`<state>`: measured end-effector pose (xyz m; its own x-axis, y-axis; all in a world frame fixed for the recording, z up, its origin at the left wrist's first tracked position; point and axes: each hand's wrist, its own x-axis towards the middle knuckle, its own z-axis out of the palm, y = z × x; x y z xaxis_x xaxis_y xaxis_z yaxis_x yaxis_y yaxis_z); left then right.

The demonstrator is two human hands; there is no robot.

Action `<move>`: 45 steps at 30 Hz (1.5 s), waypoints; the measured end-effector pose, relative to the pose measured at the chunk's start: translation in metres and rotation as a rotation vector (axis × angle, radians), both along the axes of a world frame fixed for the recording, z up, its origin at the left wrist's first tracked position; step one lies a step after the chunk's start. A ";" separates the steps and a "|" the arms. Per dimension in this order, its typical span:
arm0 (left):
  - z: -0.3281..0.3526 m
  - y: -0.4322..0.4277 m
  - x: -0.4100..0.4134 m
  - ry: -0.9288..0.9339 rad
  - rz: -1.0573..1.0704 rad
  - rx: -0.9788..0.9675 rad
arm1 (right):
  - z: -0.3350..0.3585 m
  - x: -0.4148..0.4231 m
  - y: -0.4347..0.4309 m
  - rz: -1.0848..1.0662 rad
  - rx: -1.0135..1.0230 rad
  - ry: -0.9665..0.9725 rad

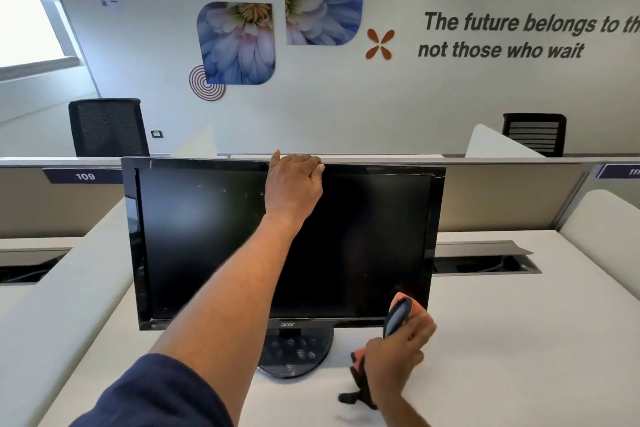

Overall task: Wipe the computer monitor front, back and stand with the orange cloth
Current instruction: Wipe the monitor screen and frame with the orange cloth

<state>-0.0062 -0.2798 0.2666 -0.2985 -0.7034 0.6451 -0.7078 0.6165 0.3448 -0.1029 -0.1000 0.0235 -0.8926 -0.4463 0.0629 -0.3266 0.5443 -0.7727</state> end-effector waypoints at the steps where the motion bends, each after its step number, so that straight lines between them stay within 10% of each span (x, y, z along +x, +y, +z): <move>1: -0.001 0.000 0.000 -0.002 0.002 -0.003 | 0.002 0.009 -0.007 -0.024 -0.065 -0.096; 9: 0.000 -0.002 0.005 0.009 -0.002 0.006 | 0.013 0.102 -0.038 0.082 -0.120 -0.369; 28: 0.000 -0.001 0.001 0.011 -0.004 0.004 | -0.006 -0.021 0.023 0.345 0.322 0.529; 37: 0.001 -0.002 0.005 0.014 -0.006 0.006 | -0.004 0.022 0.007 0.587 0.396 0.594; 45: 0.001 0.001 0.003 0.010 -0.013 0.002 | -0.005 -0.043 0.032 0.395 0.376 0.596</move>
